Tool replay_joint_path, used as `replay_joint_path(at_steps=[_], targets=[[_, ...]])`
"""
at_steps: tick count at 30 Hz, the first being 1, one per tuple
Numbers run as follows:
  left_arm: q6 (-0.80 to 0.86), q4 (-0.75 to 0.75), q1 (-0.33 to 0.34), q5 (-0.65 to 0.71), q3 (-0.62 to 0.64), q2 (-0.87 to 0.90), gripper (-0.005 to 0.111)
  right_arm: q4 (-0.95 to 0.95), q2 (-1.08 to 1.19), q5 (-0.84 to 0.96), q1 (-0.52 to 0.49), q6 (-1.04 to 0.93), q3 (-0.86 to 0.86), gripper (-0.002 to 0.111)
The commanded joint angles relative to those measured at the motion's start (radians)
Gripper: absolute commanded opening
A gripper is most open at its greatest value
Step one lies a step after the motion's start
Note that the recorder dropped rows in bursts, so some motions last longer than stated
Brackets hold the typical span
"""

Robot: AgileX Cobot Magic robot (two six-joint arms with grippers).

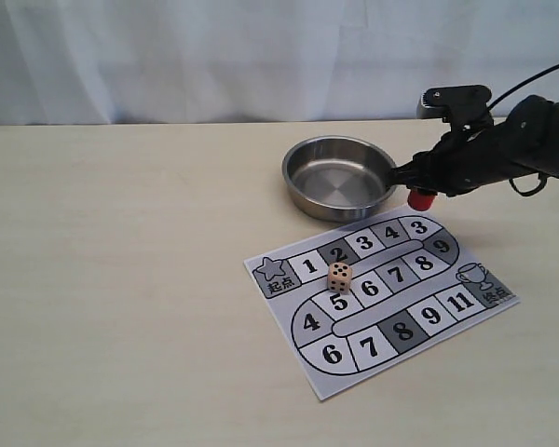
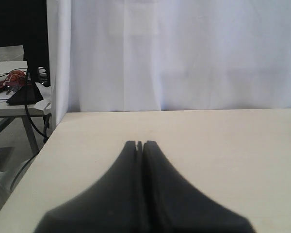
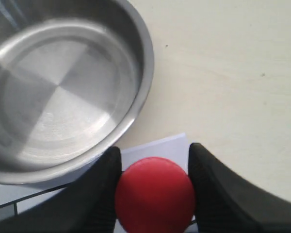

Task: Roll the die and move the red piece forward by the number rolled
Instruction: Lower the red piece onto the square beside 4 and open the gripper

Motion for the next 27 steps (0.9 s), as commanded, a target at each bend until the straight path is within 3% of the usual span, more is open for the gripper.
replay_joint_path(at_steps=[1,12,16,23,27], targets=[[-0.002,-0.001,0.000,-0.010,-0.005,-0.001,0.000,-0.009,0.027,-0.007,-0.006,0.008,0.005,0.004],[-0.002,-0.001,0.000,-0.010,-0.005,-0.001,0.000,-0.009,0.095,-0.003,-0.006,0.005,0.005,0.006],[-0.002,-0.001,0.000,-0.010,-0.005,-0.001,0.000,-0.009,0.095,0.004,-0.006,0.005,0.005,0.020],[-0.002,-0.001,0.000,-0.010,-0.005,-0.001,0.000,-0.009,0.090,-0.011,-0.006,0.029,0.005,0.061],[-0.002,-0.001,0.000,-0.010,-0.005,-0.001,0.000,-0.009,0.078,-0.018,-0.006,0.027,0.003,0.072]])
